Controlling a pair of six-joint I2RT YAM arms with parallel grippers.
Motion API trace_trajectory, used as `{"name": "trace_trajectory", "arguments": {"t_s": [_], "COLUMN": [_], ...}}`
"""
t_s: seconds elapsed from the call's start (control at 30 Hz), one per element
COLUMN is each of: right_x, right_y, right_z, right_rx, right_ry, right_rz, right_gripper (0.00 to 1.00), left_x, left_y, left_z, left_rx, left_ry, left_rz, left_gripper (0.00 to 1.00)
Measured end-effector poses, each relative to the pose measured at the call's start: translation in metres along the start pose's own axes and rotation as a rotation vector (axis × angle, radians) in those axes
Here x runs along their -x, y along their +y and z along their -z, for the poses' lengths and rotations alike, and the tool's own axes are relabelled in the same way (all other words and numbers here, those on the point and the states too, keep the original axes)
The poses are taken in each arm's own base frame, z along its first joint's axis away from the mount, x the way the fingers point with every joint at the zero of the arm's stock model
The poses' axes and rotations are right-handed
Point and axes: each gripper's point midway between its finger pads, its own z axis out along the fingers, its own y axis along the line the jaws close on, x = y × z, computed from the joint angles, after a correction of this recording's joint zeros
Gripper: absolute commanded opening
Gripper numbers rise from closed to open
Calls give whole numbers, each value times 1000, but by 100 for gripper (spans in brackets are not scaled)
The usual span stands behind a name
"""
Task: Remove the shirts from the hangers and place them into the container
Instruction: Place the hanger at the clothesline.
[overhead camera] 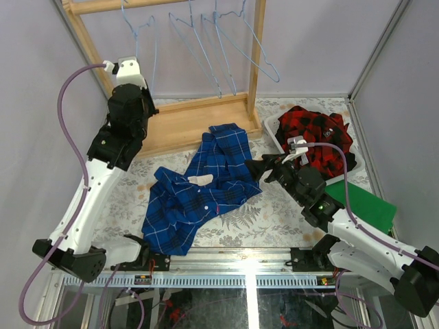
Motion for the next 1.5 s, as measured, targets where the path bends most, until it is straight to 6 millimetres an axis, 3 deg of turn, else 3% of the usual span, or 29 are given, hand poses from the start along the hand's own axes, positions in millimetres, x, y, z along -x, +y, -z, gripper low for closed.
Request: {"name": "trace_trajectory", "arguments": {"t_s": [0.27,0.53,0.83,0.9,0.93,1.03,1.2,1.43,1.5], "right_x": [-3,-4,-6,-5,-4,-4,-11,-20,-24], "right_y": [-1,-1,-3,-2,-1,-2,-2,-4,-6], "right_z": [-4,-4,-3,-3,-4,-4,-8,-15,-15], "right_rx": [-10,-19,-24,-24,-23,-24,-20,-31,-37], "right_ry": [22,40,52,51,50,51,83,132,148], "right_rz": [3,5,8,10,12,15,31,57,62], "right_gripper": [87,87,88,88,88,88,88,88,89], "left_x": [35,27,-1,-8,-10,-16,-25,-13,-11], "left_y": [-14,-20,-15,-15,-16,-20,-18,-11,-9], "left_z": [-26,-57,-91,-95,-96,-94,-78,-39,-25], "left_rx": [4,21,49,46,41,16,-13,-73,-93], "left_ry": [-42,-3,75,94,100,117,135,96,81], "left_rz": [15,-3,-32,-37,-36,-31,-20,19,30], "left_gripper": [0,0,1,13,27,39,72,99,100]}}
